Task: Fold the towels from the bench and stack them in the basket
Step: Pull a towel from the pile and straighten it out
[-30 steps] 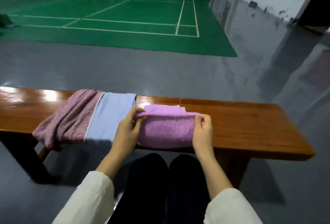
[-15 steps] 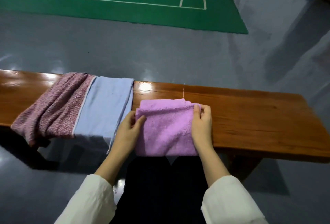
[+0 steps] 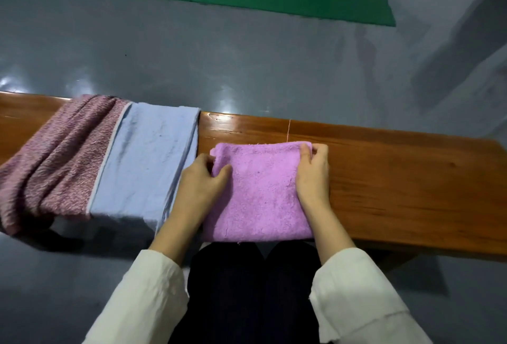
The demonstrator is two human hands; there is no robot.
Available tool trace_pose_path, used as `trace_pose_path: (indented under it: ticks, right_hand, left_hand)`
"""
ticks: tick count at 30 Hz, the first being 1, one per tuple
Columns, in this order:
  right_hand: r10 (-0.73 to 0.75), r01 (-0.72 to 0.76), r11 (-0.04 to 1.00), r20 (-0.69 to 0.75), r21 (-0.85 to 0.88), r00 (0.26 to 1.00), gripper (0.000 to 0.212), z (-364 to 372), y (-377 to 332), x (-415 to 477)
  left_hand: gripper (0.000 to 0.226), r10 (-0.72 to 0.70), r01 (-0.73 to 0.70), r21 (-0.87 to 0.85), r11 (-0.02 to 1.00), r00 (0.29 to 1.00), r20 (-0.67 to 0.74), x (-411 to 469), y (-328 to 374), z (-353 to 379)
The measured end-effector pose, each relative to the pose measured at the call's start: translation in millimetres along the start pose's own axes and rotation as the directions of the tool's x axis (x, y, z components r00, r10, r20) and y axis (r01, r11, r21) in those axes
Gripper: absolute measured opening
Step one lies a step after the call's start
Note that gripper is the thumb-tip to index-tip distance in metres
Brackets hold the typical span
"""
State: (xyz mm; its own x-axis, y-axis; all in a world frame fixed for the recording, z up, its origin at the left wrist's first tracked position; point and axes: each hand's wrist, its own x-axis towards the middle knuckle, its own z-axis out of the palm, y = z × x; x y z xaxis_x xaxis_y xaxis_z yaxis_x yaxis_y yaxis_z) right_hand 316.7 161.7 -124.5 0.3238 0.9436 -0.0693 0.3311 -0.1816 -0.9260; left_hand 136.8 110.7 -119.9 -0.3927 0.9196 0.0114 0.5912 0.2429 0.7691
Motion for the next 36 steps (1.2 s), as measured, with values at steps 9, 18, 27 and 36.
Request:
trace_pose_path:
  ticks: [9, 18, 27, 36]
  right_hand:
    - [0.027, 0.062, 0.838, 0.155, -0.542, 0.988, 0.072, -23, -4, -27]
    - [0.083, 0.116, 0.731, 0.257, -0.672, 0.963, 0.049, -20, -12, -33]
    - [-0.096, 0.088, 0.995, 0.204, 0.049, 0.974, 0.023, -51, 0, -52]
    - [-0.168, 0.207, 0.952, -0.182, 0.225, 0.969, 0.019, -181, 13, -93]
  left_hand:
    - [0.026, 0.007, 0.002, 0.113, 0.994, 0.997, -0.077, -11, -4, -1]
    - [0.055, -0.253, 0.170, 0.428, 0.888, 0.956, 0.146, -14, 7, -8]
    - [0.047, -0.110, 0.164, -0.208, 0.964, 0.962, 0.249, -35, 26, -13]
    - [0.024, 0.347, -0.272, -0.335, 0.902, 0.919, 0.189, -98, 113, 26]
